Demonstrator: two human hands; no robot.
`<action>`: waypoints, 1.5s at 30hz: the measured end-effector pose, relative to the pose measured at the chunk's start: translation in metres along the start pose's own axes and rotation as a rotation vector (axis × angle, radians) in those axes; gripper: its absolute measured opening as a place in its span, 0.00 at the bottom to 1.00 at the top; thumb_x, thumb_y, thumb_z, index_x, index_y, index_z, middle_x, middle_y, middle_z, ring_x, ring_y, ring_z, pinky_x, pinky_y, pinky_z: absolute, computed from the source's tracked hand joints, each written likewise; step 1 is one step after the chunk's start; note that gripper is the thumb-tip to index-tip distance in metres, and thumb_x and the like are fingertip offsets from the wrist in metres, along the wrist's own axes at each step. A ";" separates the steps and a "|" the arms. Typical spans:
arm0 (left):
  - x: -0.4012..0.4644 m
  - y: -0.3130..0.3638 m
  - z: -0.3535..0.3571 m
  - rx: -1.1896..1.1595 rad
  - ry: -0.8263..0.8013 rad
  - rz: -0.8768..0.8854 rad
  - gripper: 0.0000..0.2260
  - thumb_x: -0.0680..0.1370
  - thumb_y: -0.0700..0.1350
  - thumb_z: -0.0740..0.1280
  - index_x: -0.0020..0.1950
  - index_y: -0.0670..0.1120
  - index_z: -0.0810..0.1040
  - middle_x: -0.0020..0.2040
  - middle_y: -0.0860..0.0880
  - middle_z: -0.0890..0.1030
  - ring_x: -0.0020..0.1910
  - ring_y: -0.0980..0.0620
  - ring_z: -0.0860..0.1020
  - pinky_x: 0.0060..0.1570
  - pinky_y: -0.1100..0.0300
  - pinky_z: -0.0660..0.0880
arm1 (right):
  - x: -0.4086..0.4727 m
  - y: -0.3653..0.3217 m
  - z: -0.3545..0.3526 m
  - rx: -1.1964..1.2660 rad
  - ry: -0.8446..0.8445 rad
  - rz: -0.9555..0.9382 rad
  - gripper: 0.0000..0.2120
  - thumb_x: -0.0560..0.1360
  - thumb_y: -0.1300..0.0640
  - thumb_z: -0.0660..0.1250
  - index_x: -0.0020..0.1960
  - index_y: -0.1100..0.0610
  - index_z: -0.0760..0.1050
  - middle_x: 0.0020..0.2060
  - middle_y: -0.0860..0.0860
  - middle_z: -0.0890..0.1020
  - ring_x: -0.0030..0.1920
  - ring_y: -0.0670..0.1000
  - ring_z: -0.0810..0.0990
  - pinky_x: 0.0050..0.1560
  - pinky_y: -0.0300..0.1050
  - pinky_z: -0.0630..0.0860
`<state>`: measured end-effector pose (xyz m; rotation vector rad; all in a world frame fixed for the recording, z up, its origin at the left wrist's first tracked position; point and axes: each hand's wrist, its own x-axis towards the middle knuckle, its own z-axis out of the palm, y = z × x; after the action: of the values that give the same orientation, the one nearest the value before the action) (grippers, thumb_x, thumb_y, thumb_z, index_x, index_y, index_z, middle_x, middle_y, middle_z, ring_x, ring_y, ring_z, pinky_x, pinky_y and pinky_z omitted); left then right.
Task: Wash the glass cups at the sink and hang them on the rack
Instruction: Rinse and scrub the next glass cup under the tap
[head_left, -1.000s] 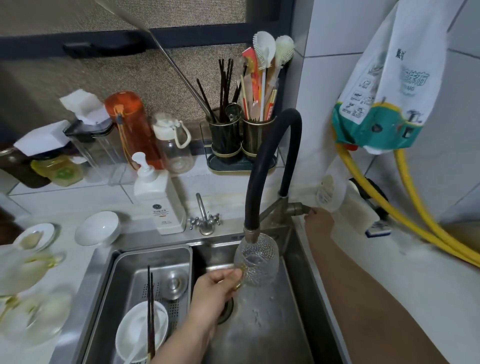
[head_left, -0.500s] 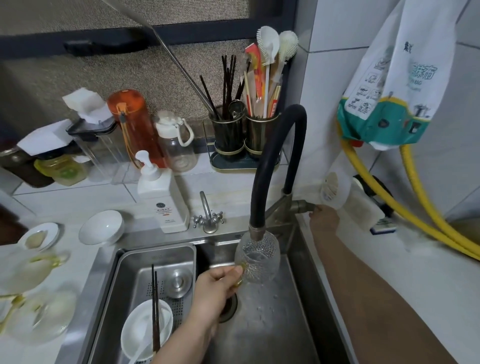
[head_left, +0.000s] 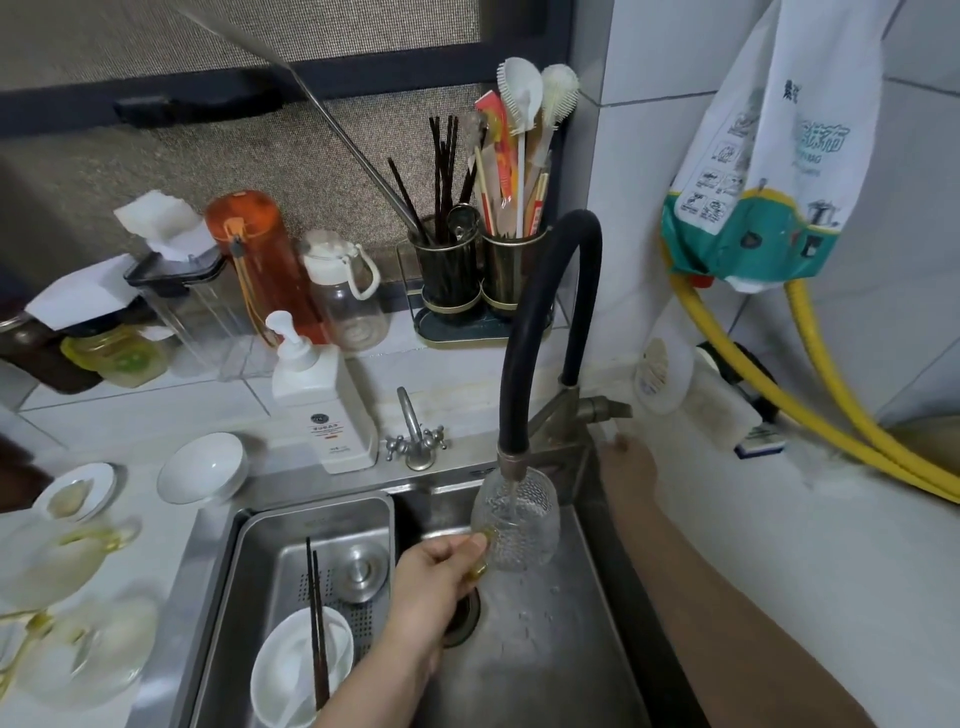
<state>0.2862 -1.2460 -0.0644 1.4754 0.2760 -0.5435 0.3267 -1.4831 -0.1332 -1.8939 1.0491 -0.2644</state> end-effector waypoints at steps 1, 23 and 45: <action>0.002 -0.002 0.000 0.018 0.012 -0.004 0.06 0.76 0.36 0.68 0.39 0.40 0.81 0.32 0.50 0.82 0.32 0.56 0.78 0.34 0.68 0.76 | -0.010 0.007 0.009 0.087 -0.041 0.004 0.09 0.77 0.58 0.61 0.52 0.61 0.77 0.51 0.59 0.80 0.55 0.61 0.78 0.57 0.52 0.71; 0.024 0.002 -0.029 0.044 -0.036 -0.364 0.17 0.81 0.52 0.61 0.41 0.41 0.76 0.25 0.45 0.81 0.21 0.53 0.80 0.20 0.64 0.75 | -0.120 -0.018 0.007 0.194 -0.635 -0.026 0.24 0.75 0.46 0.67 0.68 0.51 0.69 0.64 0.48 0.75 0.62 0.48 0.74 0.60 0.40 0.69; 0.018 0.020 0.034 0.338 -0.349 0.182 0.07 0.75 0.38 0.68 0.46 0.51 0.80 0.43 0.52 0.82 0.48 0.51 0.80 0.52 0.60 0.76 | -0.150 0.013 -0.016 0.837 -0.536 0.183 0.24 0.71 0.44 0.70 0.63 0.55 0.76 0.58 0.59 0.80 0.58 0.63 0.79 0.55 0.62 0.76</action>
<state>0.3063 -1.2830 -0.0525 1.6766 -0.2333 -0.7111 0.2180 -1.3826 -0.1007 -1.0152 0.5918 -0.0572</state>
